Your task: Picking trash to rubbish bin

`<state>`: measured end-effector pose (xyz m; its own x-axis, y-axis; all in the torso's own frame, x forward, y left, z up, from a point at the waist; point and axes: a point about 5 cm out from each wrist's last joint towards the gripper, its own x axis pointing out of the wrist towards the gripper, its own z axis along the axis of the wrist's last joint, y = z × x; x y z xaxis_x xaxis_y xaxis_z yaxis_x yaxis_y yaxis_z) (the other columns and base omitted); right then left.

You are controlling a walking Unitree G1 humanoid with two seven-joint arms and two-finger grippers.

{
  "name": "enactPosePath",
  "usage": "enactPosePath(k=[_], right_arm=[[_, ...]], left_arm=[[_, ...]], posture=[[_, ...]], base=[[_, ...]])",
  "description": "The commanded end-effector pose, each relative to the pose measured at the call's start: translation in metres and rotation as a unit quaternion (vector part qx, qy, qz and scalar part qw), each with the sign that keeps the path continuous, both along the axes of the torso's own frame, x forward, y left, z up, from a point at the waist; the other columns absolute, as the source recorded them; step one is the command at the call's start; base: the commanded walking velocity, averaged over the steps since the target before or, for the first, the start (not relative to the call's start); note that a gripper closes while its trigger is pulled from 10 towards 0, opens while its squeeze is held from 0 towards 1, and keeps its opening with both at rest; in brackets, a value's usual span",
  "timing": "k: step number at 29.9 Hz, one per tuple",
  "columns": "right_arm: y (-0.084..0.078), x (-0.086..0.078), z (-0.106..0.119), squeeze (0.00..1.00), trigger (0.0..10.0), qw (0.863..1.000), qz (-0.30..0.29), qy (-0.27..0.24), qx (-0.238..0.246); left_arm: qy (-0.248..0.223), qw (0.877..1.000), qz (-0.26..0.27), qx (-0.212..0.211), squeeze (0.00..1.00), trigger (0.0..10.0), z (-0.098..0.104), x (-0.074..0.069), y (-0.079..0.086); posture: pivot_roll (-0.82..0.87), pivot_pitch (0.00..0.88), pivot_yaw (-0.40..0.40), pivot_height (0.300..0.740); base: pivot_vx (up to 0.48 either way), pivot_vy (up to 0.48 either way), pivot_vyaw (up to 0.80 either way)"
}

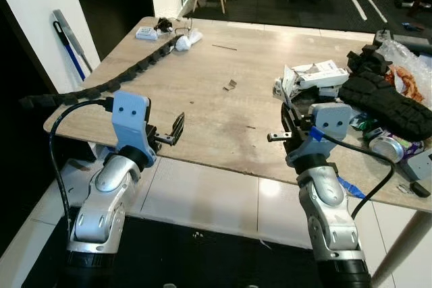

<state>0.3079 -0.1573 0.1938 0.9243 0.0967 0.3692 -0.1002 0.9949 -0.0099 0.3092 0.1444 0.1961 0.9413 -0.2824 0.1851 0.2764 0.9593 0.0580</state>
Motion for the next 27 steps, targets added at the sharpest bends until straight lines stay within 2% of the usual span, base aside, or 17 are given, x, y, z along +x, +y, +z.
enactPosePath(k=[1,5,7,18,27], right_arm=[[0.0004,-0.0019,-0.0038,0.0,10.0,1.0,-0.002,0.007,0.002],[0.0012,-0.0021,-0.0042,0.0,10.0,1.0,0.0,0.007,0.001],[0.0012,-0.0016,-0.0045,0.0,10.0,1.0,0.0,0.008,0.0],[0.0011,-0.0013,-0.001,0.0,10.0,1.0,-0.001,0.004,-0.001],[0.0066,-0.0004,0.0006,0.0,10.0,1.0,0.014,-0.003,-0.022]], left_arm=[[0.012,1.0,0.001,0.024,0.0,10.0,-0.0058,0.0011,0.0014],[0.021,1.0,0.006,0.01,0.0,10.0,-0.0074,0.0017,0.0018],[0.032,0.999,0.007,0.01,0.0,10.0,-0.0094,0.0022,0.0023],[0.025,0.999,0.01,0.025,0.0,10.0,-0.0101,0.0026,0.0036],[0.025,0.999,0.039,0.012,0.0,10.0,-0.0106,0.0049,0.0109]], posture=[[0.03,0.147,0.034,0.74],[0.04,0.145,0.039,0.74],[0.03,0.15,0.034,0.74],[0.03,0.153,0.029,0.74],[0.02,0.158,0.03,0.74]], base=[[0.0,-0.48,0.0],[0.0,-0.48,0.0],[0.0,0.0,0.0],[0.0,0.0,0.0],[0.0,0.0,0.0]])
